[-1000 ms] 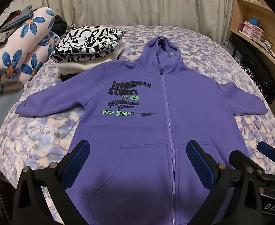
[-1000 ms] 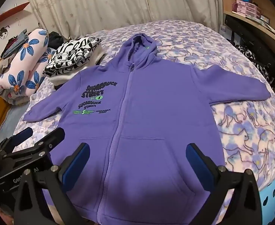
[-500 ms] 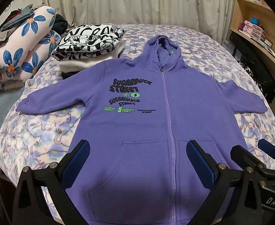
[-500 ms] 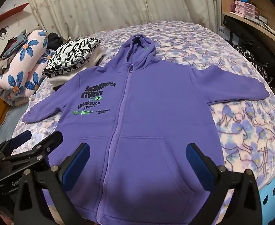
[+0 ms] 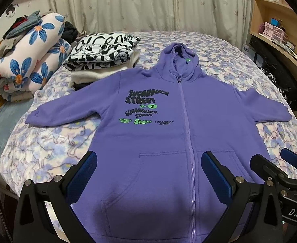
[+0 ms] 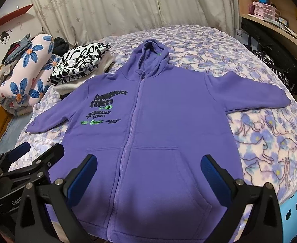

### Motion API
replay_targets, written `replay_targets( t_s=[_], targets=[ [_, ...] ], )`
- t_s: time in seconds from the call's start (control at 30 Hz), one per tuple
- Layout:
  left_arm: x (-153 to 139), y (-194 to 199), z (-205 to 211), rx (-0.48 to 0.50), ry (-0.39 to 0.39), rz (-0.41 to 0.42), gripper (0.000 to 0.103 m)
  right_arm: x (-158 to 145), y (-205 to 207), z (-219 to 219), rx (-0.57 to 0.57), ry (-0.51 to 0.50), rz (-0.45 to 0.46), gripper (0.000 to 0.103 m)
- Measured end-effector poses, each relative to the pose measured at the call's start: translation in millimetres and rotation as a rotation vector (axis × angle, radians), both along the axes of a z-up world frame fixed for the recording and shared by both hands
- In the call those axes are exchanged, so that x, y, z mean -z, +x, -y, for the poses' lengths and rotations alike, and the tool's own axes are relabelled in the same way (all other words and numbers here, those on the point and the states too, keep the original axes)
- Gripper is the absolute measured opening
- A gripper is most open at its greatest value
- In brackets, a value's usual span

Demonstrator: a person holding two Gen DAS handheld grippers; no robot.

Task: Fold large clothes

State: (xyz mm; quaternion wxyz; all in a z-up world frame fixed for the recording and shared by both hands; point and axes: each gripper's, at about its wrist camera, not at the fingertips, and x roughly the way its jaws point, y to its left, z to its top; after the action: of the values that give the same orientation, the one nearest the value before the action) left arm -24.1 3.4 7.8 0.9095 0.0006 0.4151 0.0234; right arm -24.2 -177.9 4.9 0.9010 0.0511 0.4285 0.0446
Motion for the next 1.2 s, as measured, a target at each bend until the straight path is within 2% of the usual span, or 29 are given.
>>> replay_targets(
  t_s=[0.27, 0.5, 0.73, 1.2],
  targets=[
    [-1.8, 2.2, -1.4, 0.002, -0.018, -0.019, 0.102, -2.1, -2.4, -0.2, 0.007, -0.002, 0.011, 0.102],
    [-0.7, 1.9, 3.7, 0.000, 0.019, -0.023, 0.102, 0.7, -2.4, 2.2, 0.009, 0.002, 0.003, 0.102],
    [3.9, 3.1, 3.4, 0.012, 0.006, -0.052, 0.102, 3.8, -2.7, 4.0, 0.011, 0.009, -0.003, 0.102],
    [2.6, 8.5, 11.1, 0.049, -0.004, -0.058, 0.102, 9.9, 2.0, 14.7, 0.027, 0.020, -0.013, 0.102]
  ],
)
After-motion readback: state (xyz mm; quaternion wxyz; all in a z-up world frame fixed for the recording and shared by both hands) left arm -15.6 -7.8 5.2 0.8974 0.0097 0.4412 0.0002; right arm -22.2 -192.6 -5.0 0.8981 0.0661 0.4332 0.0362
